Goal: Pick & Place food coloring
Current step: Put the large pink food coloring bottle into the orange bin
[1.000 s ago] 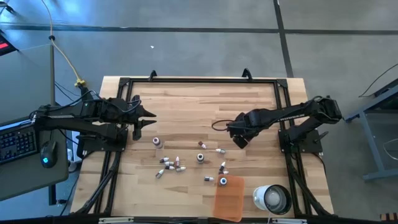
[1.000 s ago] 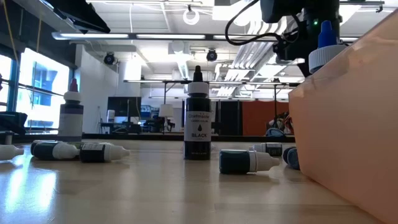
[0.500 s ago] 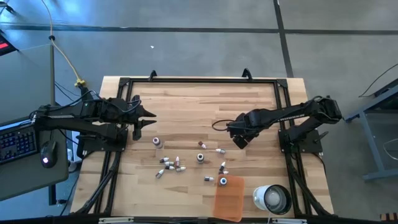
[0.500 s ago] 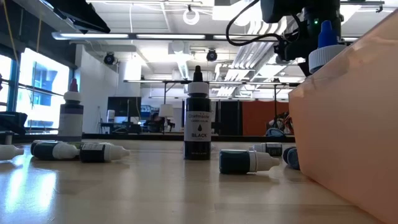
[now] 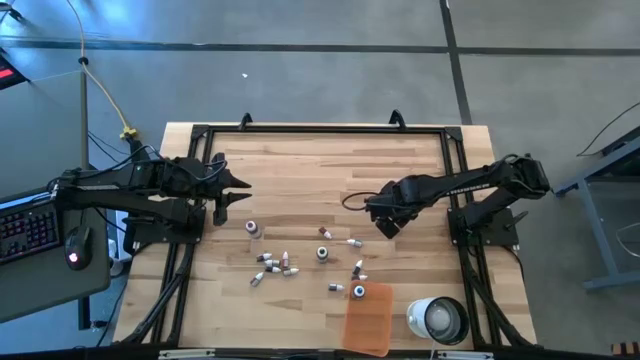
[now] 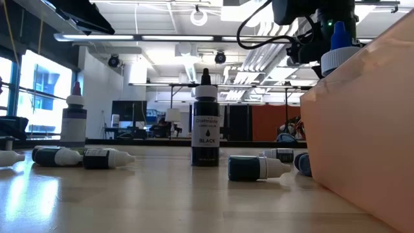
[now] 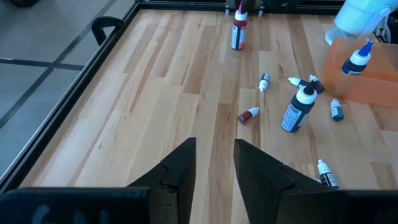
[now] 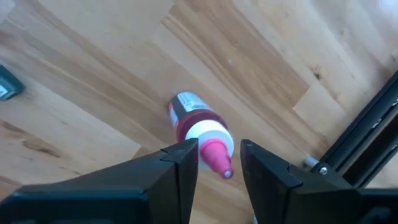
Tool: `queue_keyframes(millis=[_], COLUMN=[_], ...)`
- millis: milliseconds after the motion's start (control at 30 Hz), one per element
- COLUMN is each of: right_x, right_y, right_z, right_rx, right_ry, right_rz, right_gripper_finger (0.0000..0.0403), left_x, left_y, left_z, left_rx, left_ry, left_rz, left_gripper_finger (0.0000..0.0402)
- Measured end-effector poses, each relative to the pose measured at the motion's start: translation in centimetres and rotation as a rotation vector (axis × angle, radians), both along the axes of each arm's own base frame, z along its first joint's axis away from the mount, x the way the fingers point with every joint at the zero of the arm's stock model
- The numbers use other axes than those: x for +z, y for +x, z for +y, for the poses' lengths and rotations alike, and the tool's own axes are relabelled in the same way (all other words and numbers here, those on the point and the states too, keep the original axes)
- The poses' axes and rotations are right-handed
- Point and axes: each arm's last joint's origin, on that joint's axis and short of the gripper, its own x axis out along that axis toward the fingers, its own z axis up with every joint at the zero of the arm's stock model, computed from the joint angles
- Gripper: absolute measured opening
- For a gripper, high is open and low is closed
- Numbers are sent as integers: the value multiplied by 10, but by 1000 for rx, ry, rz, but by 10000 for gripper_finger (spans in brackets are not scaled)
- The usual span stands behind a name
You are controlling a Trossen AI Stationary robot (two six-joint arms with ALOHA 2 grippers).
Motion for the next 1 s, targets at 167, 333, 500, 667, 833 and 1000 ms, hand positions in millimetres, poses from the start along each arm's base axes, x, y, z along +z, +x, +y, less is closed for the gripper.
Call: queue_keyframes(millis=[167,333,500,667,833,1000], right_x=[0,0,-1,-1,-1,13], right_y=[0,1,0,1,2,11], right_z=[1,1,1,1,3,4], right_rx=[-8,-8,-8,-9,-10,-7], right_ry=[37,34,28,37,76,86], right_rz=[2,-11,-8,-15,-20,-87], right_gripper_finger=[80,38,32,34,32,31], left_x=[0,0,0,0,0,0], left_y=[0,0,0,0,0,0], left_z=[0,0,0,0,0,0], left_rx=[0,0,0,0,0,0], left_ry=[0,0,0,0,0,0], left_rz=[0,0,0,0,0,0], left_gripper_finger=[108,108,108,108,108,108])
